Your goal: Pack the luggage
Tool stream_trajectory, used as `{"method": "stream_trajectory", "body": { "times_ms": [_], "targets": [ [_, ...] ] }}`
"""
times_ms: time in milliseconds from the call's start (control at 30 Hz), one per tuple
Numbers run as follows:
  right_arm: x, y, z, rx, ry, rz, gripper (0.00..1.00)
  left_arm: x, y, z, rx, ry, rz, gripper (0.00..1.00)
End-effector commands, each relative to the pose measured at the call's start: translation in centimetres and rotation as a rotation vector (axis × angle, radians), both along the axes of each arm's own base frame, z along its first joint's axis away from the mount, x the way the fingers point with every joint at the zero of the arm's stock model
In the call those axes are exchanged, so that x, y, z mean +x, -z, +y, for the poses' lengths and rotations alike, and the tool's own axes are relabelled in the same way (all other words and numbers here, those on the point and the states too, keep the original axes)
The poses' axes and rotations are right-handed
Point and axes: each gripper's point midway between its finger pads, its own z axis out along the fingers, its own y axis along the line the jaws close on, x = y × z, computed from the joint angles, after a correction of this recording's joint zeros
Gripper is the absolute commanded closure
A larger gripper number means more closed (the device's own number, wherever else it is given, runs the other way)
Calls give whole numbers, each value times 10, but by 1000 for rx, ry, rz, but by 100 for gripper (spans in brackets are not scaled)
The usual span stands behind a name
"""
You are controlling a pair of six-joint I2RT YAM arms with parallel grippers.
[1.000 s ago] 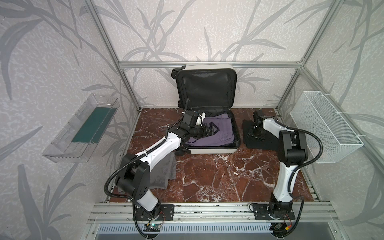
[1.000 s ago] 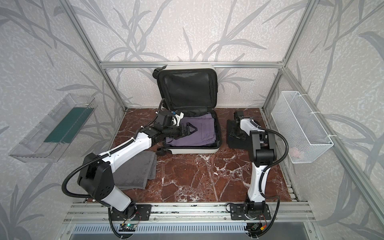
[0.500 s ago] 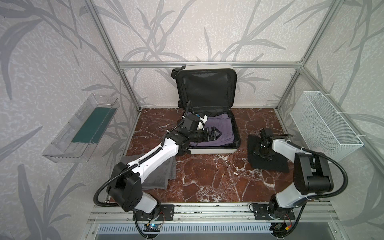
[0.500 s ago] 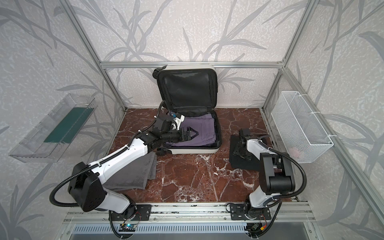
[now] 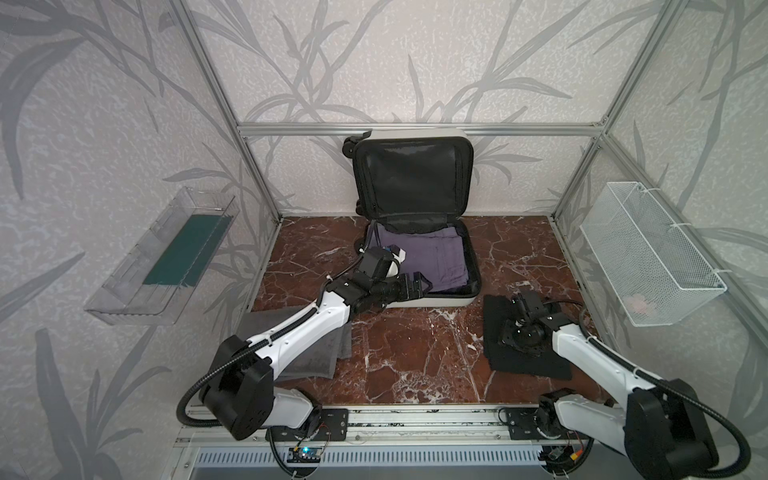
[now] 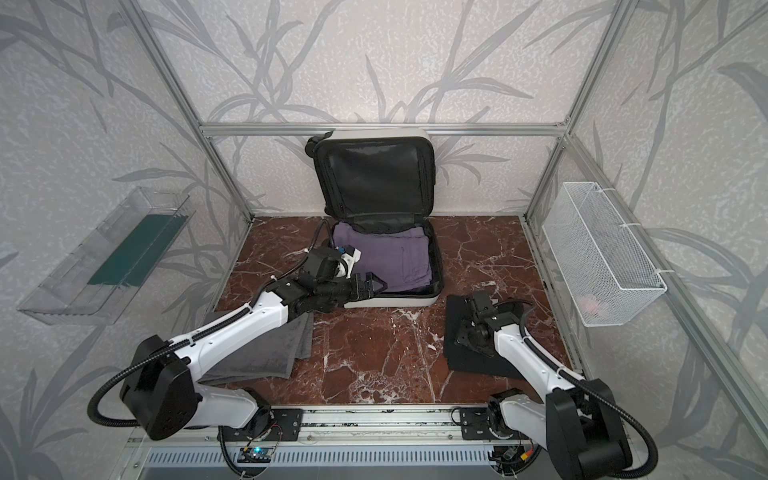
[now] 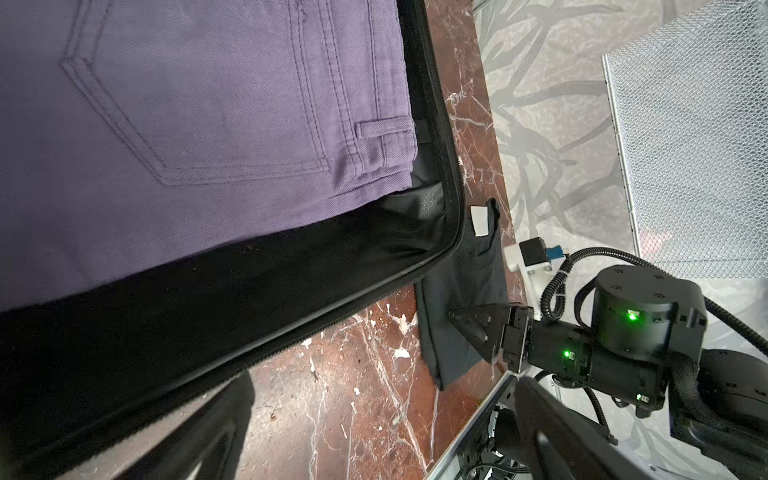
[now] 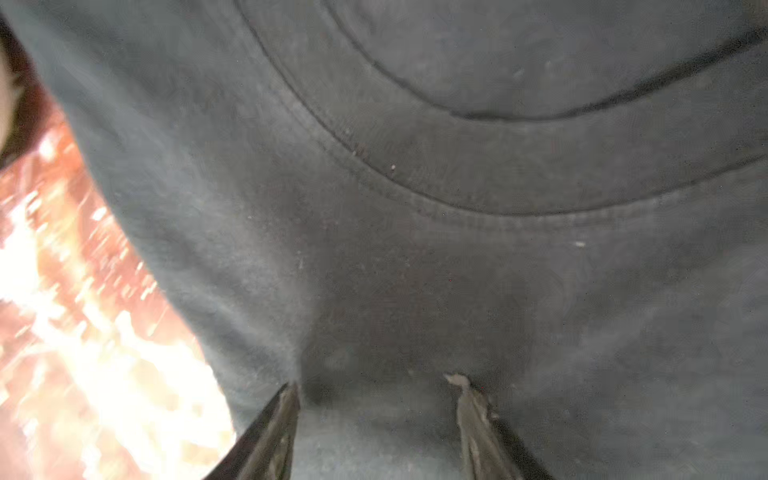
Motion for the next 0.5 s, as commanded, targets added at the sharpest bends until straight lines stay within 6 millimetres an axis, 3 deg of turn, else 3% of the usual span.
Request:
{"method": "stream_trajectory", "body": {
  "times_ms": [0,100,200,367,467],
  "targets": [
    [-2,-19,1,26,35,-39,38,-6,-2,8,12,-16,-16,1],
    [18,-48,-9,-32,31,-124,38,-10,3,13,22,-20,-10,1],
    [39,-61,-18,-76,4,-122,38,-14,10,16,31,-26,-2,1],
    [64,-56,-36,-149,11,-62,38,-18,16,20,37,-37,5,1],
    [70,-42,-36,-149,-9,4,39,-20,20,22,38,-40,8,1]
  ]
}}
